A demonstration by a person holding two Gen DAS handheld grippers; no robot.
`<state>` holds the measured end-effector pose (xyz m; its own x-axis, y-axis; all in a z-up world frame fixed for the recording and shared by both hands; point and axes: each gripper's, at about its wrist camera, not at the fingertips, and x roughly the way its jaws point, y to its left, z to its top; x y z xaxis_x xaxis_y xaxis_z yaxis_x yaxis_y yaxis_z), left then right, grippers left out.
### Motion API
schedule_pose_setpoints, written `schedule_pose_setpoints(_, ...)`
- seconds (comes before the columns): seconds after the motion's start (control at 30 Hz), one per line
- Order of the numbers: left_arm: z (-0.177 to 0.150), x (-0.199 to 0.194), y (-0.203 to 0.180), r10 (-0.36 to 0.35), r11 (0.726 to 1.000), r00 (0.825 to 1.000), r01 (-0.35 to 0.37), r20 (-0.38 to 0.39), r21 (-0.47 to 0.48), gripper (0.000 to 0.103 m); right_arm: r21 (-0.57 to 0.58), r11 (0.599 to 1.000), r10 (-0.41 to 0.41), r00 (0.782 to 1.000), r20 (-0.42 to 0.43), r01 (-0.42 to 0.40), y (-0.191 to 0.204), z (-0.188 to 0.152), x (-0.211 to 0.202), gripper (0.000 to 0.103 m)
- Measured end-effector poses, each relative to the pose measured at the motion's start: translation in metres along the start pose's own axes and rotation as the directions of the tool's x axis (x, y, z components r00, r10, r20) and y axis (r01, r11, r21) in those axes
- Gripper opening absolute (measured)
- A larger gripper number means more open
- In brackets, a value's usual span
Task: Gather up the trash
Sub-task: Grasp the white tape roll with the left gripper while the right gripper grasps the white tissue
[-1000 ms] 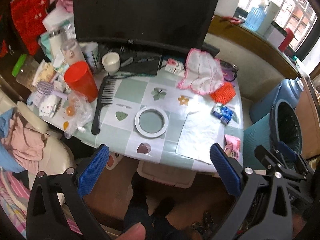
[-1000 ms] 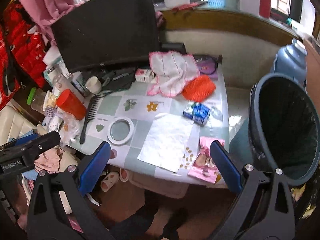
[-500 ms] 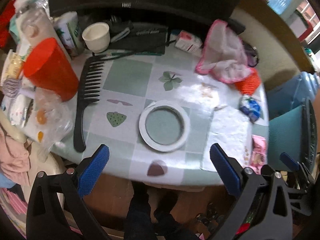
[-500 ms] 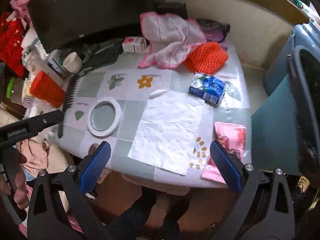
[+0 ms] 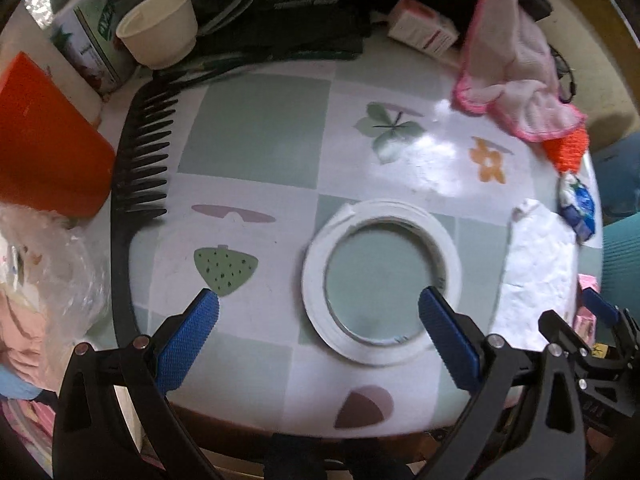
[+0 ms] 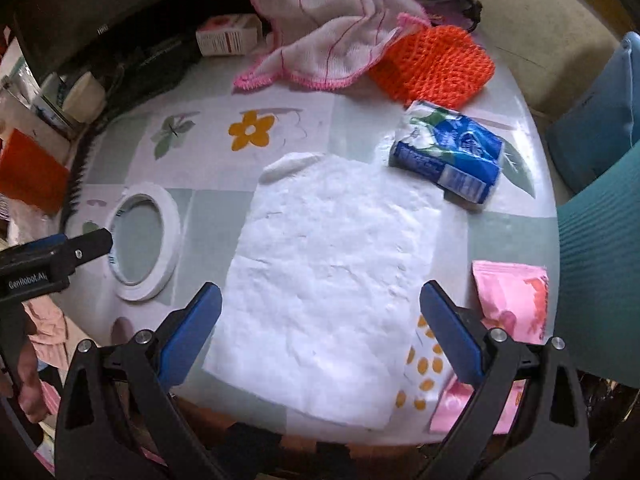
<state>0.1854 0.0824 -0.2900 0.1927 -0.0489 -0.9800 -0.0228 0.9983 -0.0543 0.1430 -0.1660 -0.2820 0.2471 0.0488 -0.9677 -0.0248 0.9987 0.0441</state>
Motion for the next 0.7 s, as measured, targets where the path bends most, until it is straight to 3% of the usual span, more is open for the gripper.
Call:
schedule_pose_setpoints(0.1,0.006,0.01,0.002,0.005,1.0,1.0,-0.005,-0.019,0.003,0.096,0.003,1.0,-0.019,1.0,-0.003,0.019,0.0,0.003,0.007,0.098)
schedule_pose_setpoints(0.17,0.008,0.015,0.002,0.006,1.0,0.999,-0.006,-0.034,0.007,0.086,0.008,1.0,-0.026,1.0,-0.007,0.026,0.0,0.005,0.011,0.098)
schedule_pose_setpoints(0.2,0.009,0.02,0.002,0.014,1.0,0.998,-0.013,-0.055,0.015,0.075,0.008,0.999,-0.034,0.999,-0.006,0.034,0.0,0.005,0.013,0.098)
schedule_pose_setpoints(0.47,0.007,0.025,-0.01,0.047,0.998,0.998,-0.045,-0.046,0.033,0.069,-0.034,0.997,-0.074,0.997,0.0,0.074,0.003,0.005,0.029,0.093)
schedule_pose_setpoints(0.7,0.002,0.022,-0.03,0.053,0.998,0.997,-0.05,-0.063,0.048,0.047,-0.05,0.995,-0.085,0.995,0.055,0.088,0.006,-0.006,0.026,0.092)
